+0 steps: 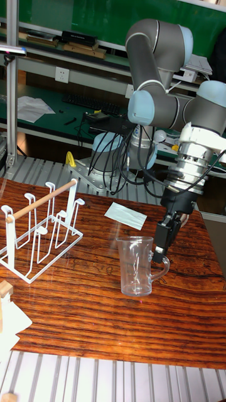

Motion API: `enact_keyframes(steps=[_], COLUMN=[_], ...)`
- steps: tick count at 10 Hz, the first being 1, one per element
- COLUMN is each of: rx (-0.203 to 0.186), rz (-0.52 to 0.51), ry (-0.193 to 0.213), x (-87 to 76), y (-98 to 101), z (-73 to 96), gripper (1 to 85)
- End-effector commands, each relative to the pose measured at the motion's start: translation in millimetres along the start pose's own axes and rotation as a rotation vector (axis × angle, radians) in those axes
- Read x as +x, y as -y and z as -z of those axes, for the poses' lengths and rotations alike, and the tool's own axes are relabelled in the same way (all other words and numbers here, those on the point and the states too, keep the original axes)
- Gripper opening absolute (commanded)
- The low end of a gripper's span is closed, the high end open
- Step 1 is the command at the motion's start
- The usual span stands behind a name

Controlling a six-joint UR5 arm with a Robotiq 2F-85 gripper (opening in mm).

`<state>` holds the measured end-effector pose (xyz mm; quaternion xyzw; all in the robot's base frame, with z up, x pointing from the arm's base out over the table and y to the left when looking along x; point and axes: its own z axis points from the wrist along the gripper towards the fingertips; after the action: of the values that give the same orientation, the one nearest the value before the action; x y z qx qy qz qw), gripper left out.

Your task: Put the cup on the cup rack

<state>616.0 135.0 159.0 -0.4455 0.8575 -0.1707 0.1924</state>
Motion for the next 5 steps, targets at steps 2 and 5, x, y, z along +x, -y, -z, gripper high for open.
enact_keyframes(steps=[2, 5], rx=[-0.012, -0.04], rz=[-0.096, -0.124], ry=[0.0, -0.041], x=[1.3, 18.9], y=[-1.8, -13.1], z=[0.1, -4.7], gripper=[1.3, 1.3])
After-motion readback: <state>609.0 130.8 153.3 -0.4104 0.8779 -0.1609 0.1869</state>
